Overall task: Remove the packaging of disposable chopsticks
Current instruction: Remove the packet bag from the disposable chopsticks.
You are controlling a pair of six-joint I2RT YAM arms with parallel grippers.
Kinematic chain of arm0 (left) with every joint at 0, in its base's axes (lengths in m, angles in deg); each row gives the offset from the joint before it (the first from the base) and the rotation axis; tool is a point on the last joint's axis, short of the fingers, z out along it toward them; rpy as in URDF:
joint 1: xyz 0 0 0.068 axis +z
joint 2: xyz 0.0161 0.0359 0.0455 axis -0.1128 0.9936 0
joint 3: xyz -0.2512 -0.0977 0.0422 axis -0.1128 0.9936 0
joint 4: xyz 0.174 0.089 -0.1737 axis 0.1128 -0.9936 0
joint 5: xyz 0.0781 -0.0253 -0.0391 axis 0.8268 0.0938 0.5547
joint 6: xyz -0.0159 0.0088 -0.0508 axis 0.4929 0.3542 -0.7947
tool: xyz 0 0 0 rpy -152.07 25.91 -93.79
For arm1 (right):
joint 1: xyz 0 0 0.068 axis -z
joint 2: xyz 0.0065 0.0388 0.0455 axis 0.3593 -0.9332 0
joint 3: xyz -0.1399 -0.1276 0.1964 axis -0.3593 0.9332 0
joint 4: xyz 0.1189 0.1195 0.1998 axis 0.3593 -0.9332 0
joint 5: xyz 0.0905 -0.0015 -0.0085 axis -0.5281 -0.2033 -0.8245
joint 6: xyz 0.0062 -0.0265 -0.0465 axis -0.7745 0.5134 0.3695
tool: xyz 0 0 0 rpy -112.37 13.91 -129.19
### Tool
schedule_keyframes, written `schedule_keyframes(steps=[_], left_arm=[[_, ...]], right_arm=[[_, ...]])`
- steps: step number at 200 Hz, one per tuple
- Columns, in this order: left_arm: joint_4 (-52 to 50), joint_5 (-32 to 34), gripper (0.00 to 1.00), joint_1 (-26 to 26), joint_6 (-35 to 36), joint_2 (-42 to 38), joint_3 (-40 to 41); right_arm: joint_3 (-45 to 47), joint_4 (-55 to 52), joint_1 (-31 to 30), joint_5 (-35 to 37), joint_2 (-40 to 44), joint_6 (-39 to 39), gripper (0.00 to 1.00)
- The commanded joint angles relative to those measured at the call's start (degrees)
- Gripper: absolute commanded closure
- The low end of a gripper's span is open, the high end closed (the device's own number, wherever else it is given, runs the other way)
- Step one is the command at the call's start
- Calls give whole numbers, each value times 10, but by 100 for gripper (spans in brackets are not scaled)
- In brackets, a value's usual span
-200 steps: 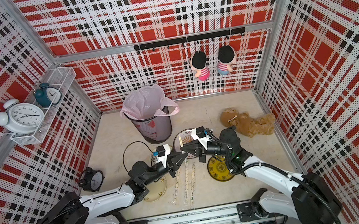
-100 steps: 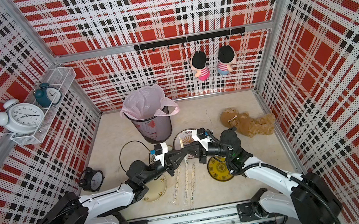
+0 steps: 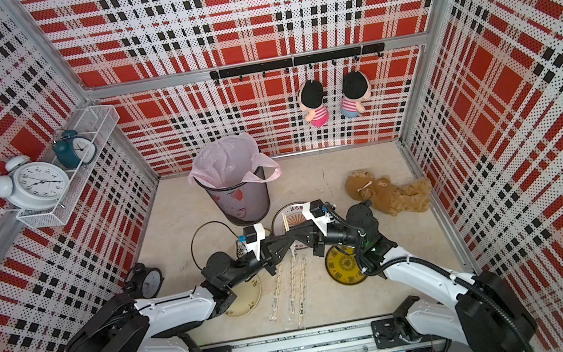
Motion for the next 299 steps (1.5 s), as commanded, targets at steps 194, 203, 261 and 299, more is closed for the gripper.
schedule_keyframes(steps=[194,203,261,299], left_arm=[[26,-34,87,7,-25,98,54],[25,-31,86,7,-24,104,54],[27,-26,84,9,-23,107,58],[42,-28,96,22,-29,94,67]], right_arm=[[-10,32,-3,53,57,8,100],[-17,26,-3,56,60,11,100],[-48,-38,-2,77,103,40,100],[-34,-20,-2,84,115,27,100]])
